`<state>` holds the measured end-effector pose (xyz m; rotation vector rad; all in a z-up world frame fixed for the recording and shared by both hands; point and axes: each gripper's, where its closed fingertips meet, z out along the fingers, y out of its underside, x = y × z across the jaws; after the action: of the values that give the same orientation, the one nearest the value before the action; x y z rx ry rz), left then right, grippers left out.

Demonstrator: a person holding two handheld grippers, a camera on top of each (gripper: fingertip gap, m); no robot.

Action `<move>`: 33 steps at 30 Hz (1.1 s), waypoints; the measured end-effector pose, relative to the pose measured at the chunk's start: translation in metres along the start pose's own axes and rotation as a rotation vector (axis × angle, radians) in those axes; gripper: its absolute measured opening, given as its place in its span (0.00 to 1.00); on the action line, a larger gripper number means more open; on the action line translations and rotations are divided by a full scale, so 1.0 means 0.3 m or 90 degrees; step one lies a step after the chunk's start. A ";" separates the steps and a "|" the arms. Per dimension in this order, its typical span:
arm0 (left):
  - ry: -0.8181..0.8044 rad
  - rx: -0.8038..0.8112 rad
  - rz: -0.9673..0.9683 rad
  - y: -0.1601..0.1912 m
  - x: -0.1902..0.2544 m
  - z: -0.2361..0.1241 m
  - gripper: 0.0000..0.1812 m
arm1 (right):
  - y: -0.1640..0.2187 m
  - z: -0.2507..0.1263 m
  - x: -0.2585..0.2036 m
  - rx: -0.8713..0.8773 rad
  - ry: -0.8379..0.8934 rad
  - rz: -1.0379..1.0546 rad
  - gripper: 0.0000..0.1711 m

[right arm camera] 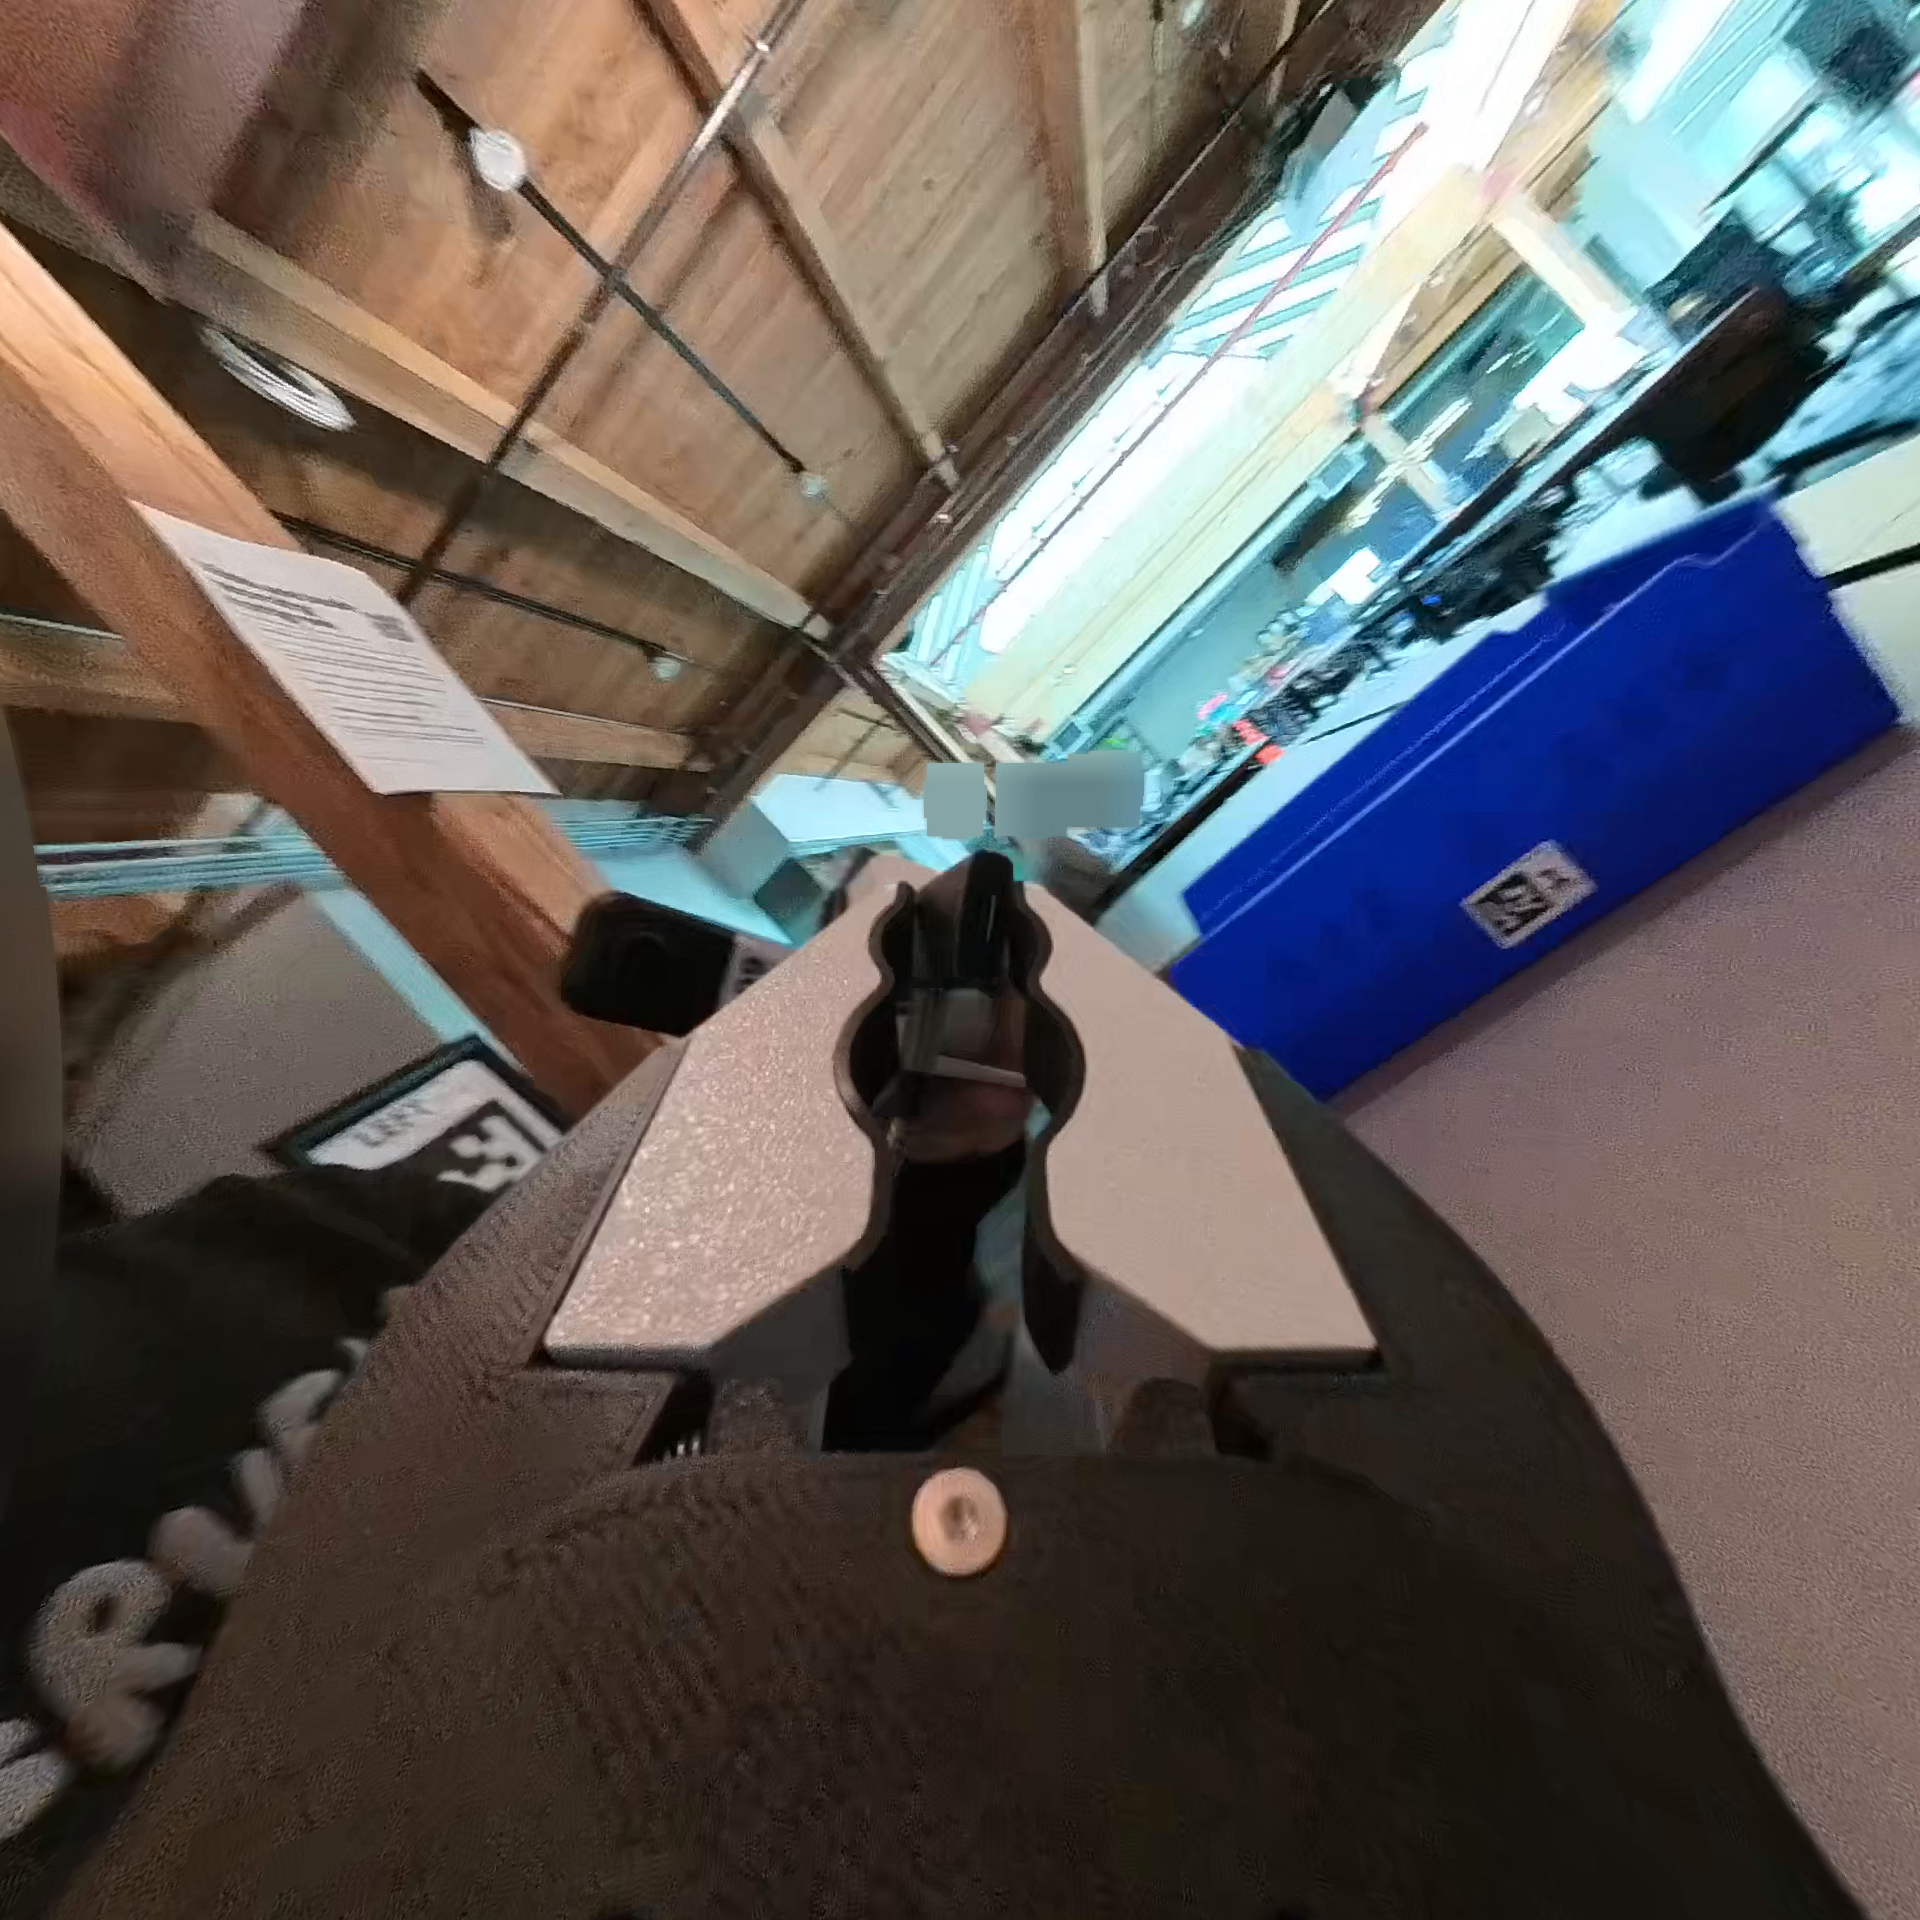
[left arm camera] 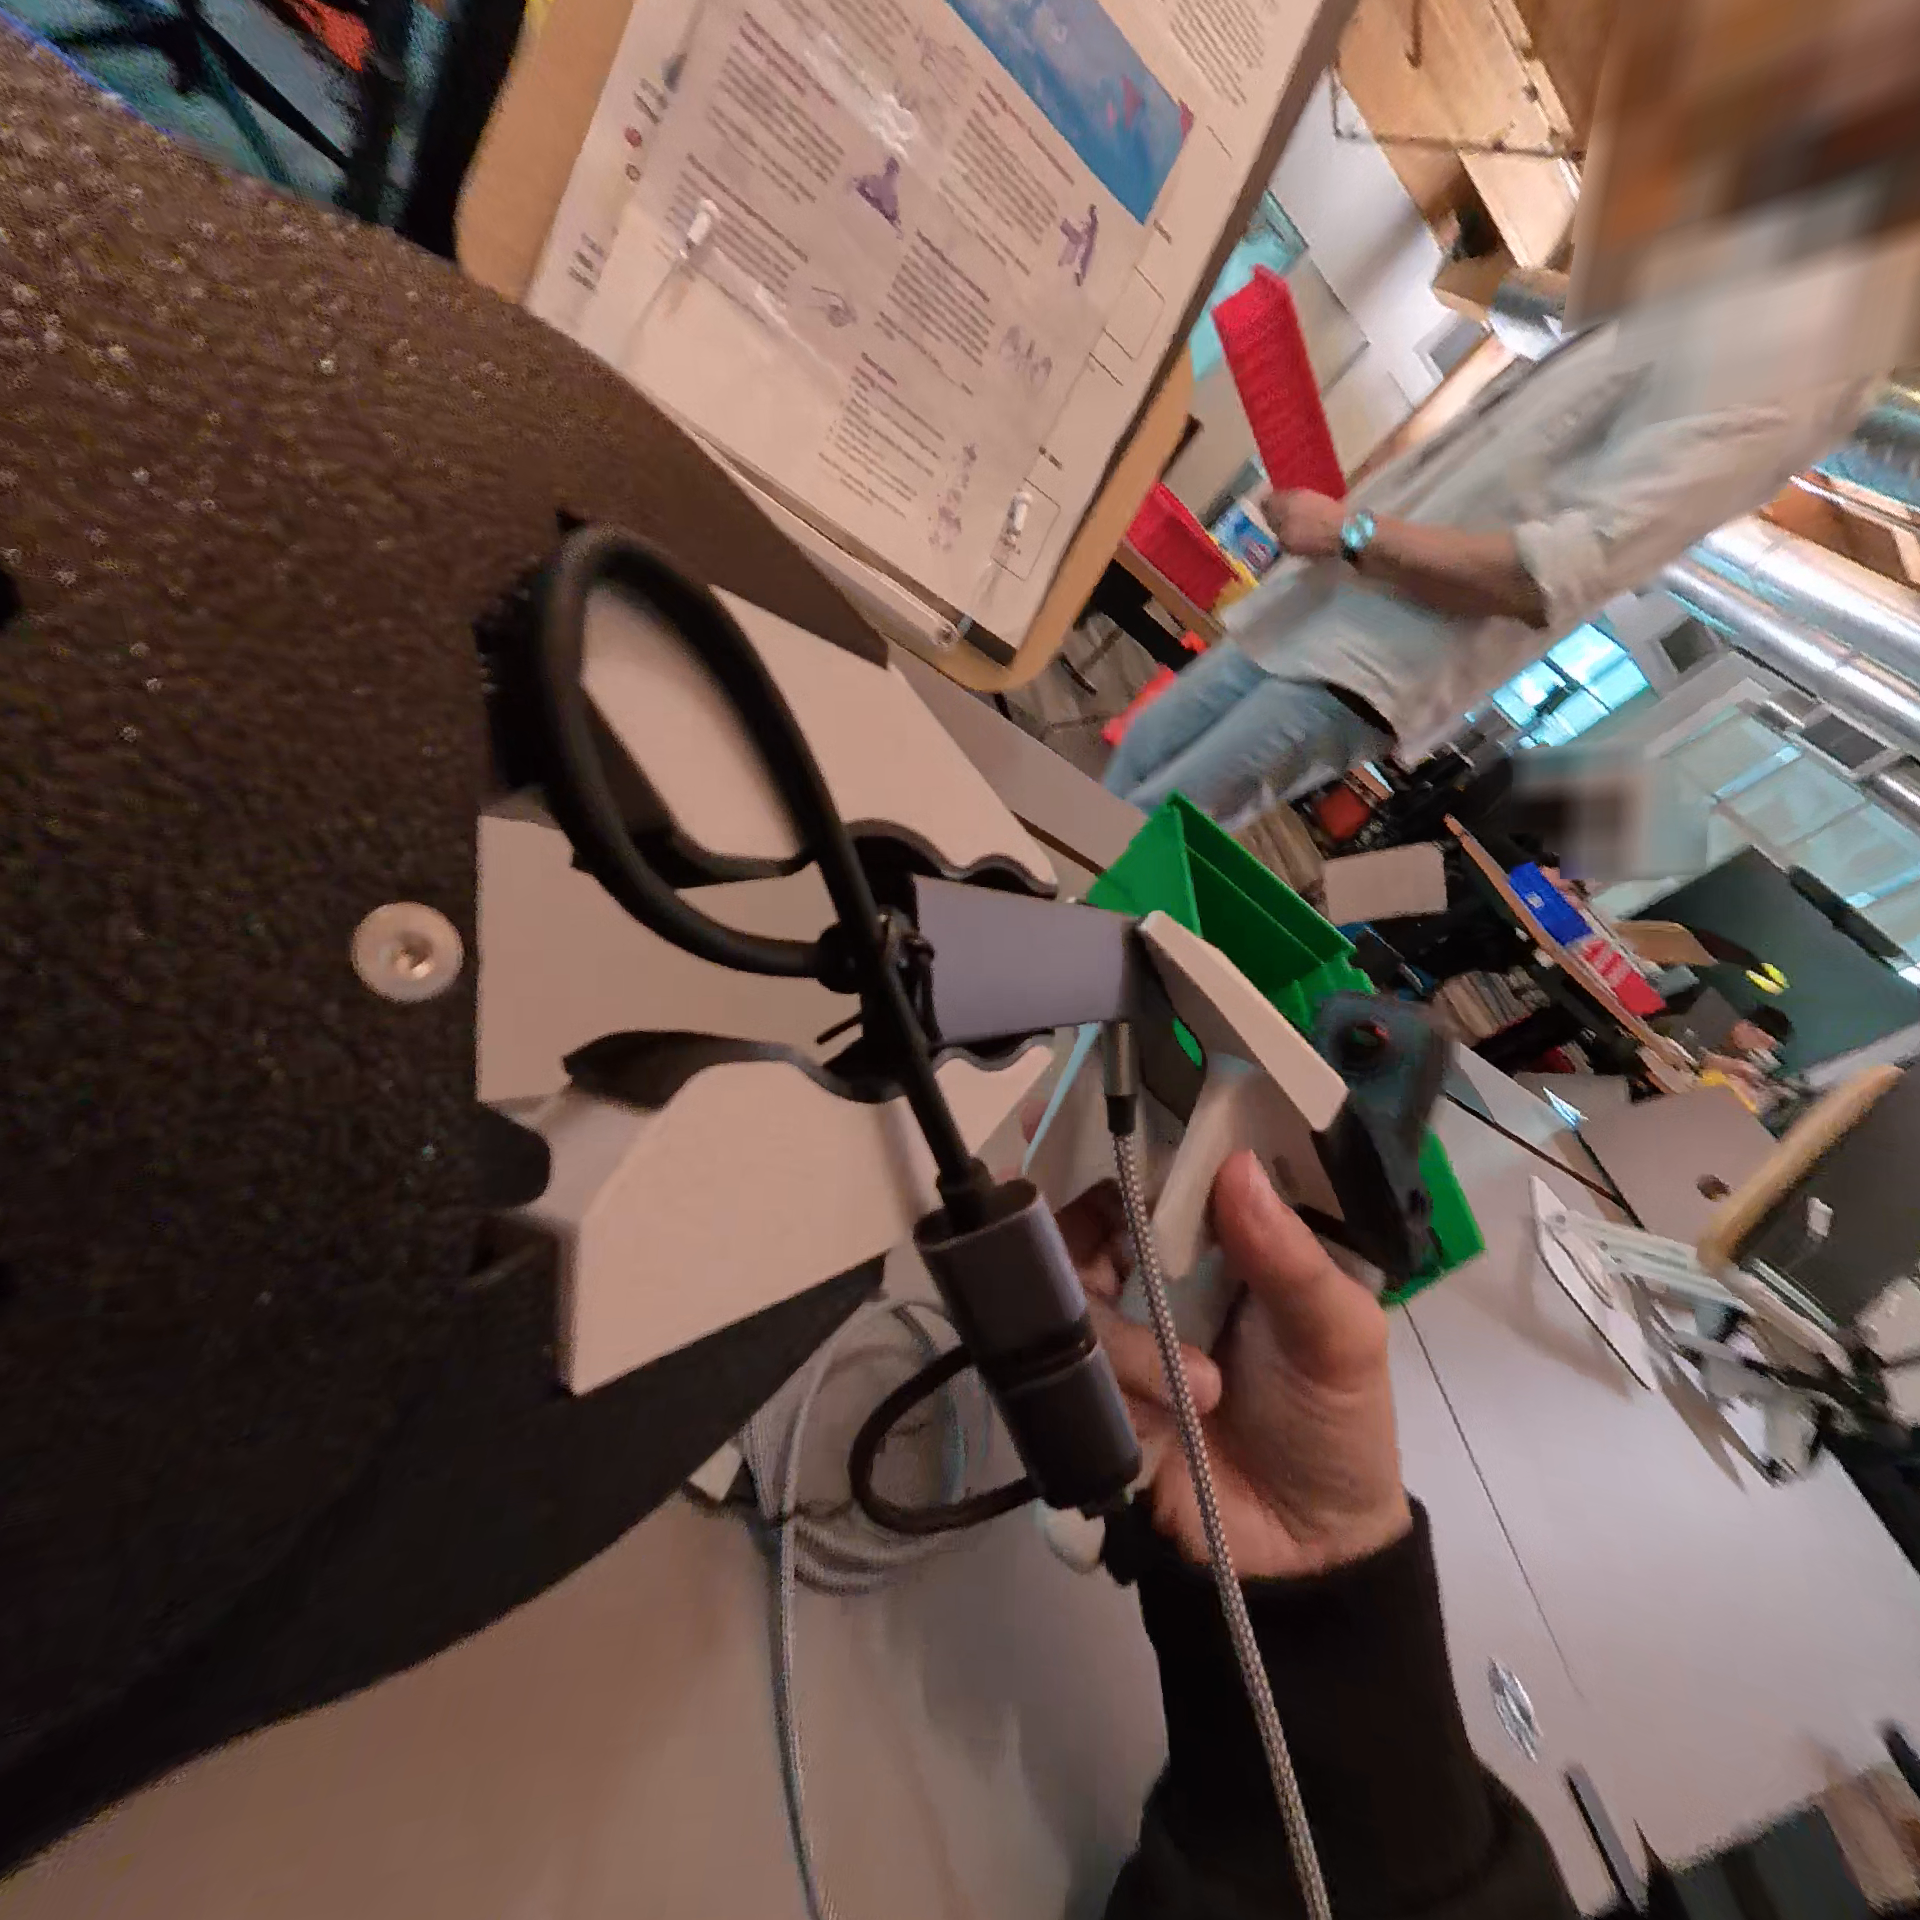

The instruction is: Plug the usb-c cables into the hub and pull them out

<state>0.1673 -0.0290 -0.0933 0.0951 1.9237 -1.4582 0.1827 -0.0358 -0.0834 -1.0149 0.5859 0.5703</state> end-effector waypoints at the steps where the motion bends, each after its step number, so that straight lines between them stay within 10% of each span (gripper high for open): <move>1: -0.029 -0.016 0.002 0.012 -0.018 0.001 0.12 | -0.007 -0.006 0.024 0.002 0.048 -0.061 0.14; 4: -0.132 -0.032 -0.047 0.043 -0.095 -0.020 0.12 | -0.041 -0.027 0.057 0.016 0.186 -0.278 0.33; 9: -0.198 -0.002 -0.147 0.066 -0.096 -0.040 0.13 | -0.021 -0.006 0.021 -0.020 0.232 -0.503 0.26; 33: -0.373 -0.118 0.030 0.121 -0.044 -0.035 0.12 | 0.048 0.020 0.015 -0.213 0.423 -0.619 0.21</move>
<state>0.1886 -0.0022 -0.1141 -0.3344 1.5447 -1.1082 0.1772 -0.0236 -0.0929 -1.6576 0.4934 -0.5773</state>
